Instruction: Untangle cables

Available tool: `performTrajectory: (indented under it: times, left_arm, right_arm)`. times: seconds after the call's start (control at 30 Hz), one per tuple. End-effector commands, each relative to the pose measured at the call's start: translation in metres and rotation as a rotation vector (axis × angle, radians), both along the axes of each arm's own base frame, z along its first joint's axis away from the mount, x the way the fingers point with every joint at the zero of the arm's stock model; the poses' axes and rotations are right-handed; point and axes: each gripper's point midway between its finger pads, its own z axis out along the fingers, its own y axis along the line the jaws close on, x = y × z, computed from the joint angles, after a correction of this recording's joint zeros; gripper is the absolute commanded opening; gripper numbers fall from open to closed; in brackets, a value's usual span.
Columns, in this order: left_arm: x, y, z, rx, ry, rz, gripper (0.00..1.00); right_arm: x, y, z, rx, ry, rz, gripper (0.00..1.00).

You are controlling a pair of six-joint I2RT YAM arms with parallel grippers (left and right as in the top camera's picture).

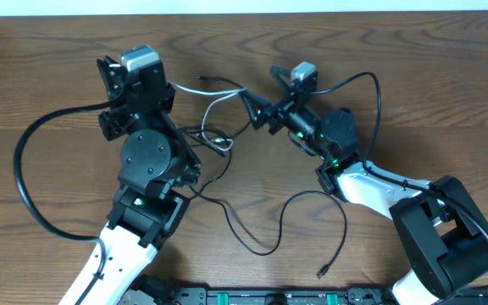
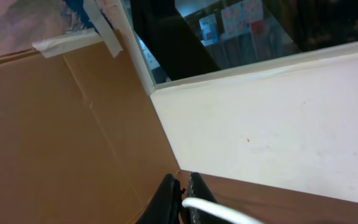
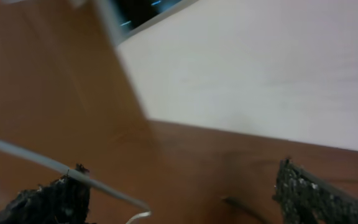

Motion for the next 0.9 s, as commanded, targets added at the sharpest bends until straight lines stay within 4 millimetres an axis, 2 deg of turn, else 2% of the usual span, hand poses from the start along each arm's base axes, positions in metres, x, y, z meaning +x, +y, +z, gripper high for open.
performTrajectory:
  times: [0.0, 0.1, 0.2, 0.3, 0.43, 0.6, 0.67, 0.87]
  left_arm:
    - [0.005, -0.002, 0.002, 0.007, 0.0, -0.005, 0.08]
    - [0.011, -0.005, -0.004, 0.017, 0.019, -0.003, 0.08]
    - [0.016, -0.007, -0.01, 0.026, 0.038, -0.001, 0.08]
    - [0.019, -0.008, -0.015, 0.032, 0.052, 0.008, 0.08]
    - [0.018, -0.006, -0.016, 0.029, 0.056, 0.025, 0.07]
    - [0.018, -0.01, -0.016, 0.024, 0.053, 0.014, 0.08]
    - [0.018, -0.014, -0.017, 0.005, 0.041, -0.001, 0.08]
    - [0.018, -0.042, -0.036, -0.017, 0.092, -0.087, 0.08]
  right_arm:
    - [-0.042, 0.026, -0.007, -0.035, -0.005, 0.303, 0.96]
    - [-0.067, 0.034, -0.011, -0.049, 0.011, 0.459, 0.96]
    - [-0.069, 0.034, -0.017, -0.042, 0.071, 0.48, 0.96]
    - [-0.054, 0.025, -0.016, 0.0, 0.142, 0.413, 0.99]
    - [-0.019, 0.002, -0.014, 0.148, 0.33, 0.258, 0.99]
    - [-0.004, -0.01, -0.012, 0.254, 0.439, 0.185, 0.99]
    - [-0.009, -0.006, -0.009, 0.213, 0.384, 0.218, 0.99]
    - [-0.038, 0.017, -0.007, -0.054, -0.012, 0.335, 0.96]
